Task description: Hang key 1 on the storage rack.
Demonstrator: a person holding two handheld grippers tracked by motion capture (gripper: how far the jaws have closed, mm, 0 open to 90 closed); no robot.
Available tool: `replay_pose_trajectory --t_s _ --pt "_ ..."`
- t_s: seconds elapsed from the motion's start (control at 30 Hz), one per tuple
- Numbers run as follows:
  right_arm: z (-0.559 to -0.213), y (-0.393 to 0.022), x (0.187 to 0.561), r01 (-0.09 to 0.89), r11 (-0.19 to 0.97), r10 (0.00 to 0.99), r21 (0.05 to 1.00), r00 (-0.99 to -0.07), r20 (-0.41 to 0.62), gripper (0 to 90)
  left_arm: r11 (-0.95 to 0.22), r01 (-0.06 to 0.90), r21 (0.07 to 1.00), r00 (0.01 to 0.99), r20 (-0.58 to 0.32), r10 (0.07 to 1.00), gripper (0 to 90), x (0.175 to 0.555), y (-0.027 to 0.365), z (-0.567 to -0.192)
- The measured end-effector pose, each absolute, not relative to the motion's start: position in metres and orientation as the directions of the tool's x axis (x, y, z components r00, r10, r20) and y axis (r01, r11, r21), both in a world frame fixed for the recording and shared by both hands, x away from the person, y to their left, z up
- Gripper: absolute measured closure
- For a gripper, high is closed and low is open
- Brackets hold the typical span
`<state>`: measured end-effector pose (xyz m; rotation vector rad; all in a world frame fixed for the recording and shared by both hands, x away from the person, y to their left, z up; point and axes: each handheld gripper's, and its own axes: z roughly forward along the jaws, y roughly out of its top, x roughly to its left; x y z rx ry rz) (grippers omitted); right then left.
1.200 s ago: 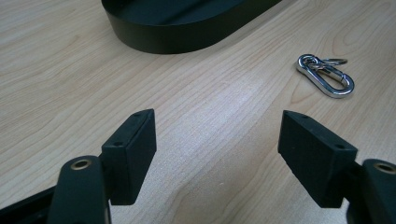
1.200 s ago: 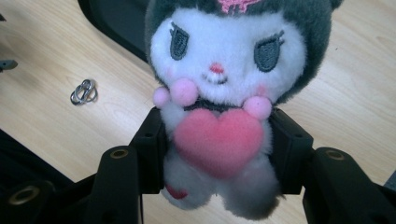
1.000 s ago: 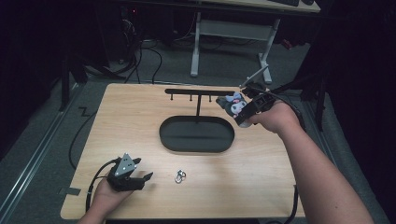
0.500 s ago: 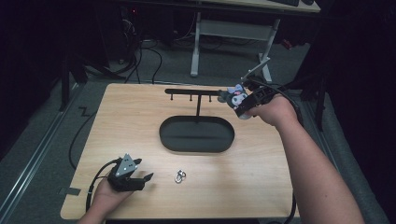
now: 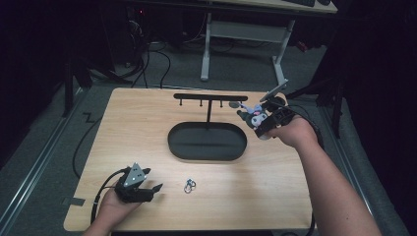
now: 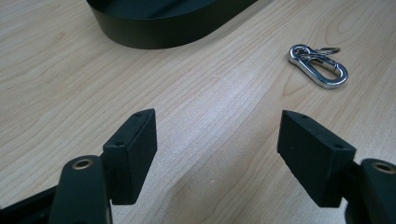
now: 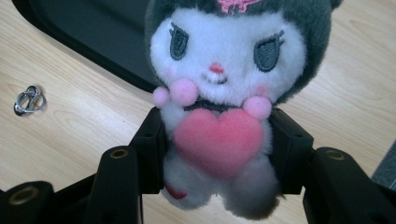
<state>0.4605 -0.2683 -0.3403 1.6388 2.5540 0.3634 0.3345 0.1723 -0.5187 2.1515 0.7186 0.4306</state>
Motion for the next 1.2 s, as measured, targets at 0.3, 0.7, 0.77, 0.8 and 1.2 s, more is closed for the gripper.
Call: replay_pose_trajectory --t_s 0.3,0.7,0.77,0.8,1.2 --pt "-0.367 -0.258 0.468 0.884 0.402 0.902 0.24 -0.427 0.064 47.7 -0.513 0.347 0.785 0.78 0.062 0.622 29.1 0.335 0.173 -0.519" --pt "-0.391 -0.248 0.485 0.888 0.374 0.913 0.269 -0.403 0.06 39.0 -0.515 0.347 0.784 0.781 0.063 0.622 29.1 0.335 0.173 -0.519" --pt "-0.393 -0.25 0.487 0.897 0.354 0.924 0.264 -0.38 0.052 30.8 -0.515 0.348 0.783 0.781 0.063 0.622 29.1 0.335 0.173 -0.519" --pt "-0.394 -0.25 0.488 0.899 0.347 0.926 0.267 -0.373 0.053 27.2 -0.515 0.348 0.783 0.781 0.063 0.622 29.1 0.335 0.173 -0.519" --pt "-0.391 -0.255 0.468 0.881 0.333 0.923 0.337 -0.378 0.075 22.9 -0.524 0.352 0.776 0.787 0.058 0.614 29.8 0.335 0.17 -0.519"
